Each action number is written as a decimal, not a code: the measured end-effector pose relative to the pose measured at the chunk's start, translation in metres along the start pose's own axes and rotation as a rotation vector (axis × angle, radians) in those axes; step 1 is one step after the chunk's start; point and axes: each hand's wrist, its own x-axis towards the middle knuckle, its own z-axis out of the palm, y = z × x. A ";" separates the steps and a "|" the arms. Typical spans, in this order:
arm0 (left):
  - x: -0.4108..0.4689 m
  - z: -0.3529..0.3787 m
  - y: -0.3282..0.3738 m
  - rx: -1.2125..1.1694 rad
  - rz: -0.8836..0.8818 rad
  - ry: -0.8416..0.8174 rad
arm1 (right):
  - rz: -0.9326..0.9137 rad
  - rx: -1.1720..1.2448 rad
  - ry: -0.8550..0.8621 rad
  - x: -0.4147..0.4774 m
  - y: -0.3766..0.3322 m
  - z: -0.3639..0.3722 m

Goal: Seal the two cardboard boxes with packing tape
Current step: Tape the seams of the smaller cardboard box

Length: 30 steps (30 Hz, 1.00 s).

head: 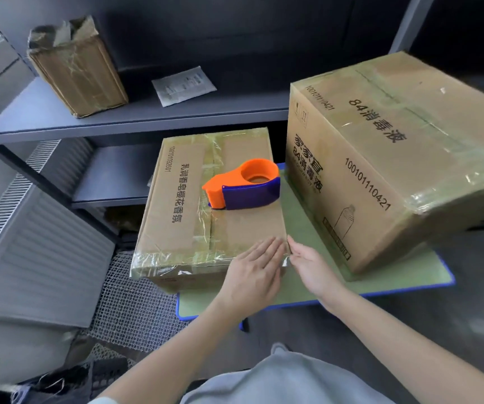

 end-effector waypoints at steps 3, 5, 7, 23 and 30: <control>0.002 0.000 -0.002 -0.018 0.006 -0.005 | 0.037 0.294 -0.054 -0.007 0.003 -0.003; 0.003 -0.001 -0.004 -0.028 0.013 0.000 | 0.070 0.343 0.013 -0.007 -0.002 -0.011; 0.006 -0.002 -0.007 -0.033 0.017 0.012 | 0.110 0.347 0.090 -0.006 -0.008 -0.017; 0.018 0.003 -0.012 -0.122 0.037 0.010 | 0.226 0.222 0.069 0.009 -0.021 -0.022; 0.019 0.010 -0.012 -0.092 0.017 0.081 | 0.265 0.327 0.039 0.011 -0.014 -0.026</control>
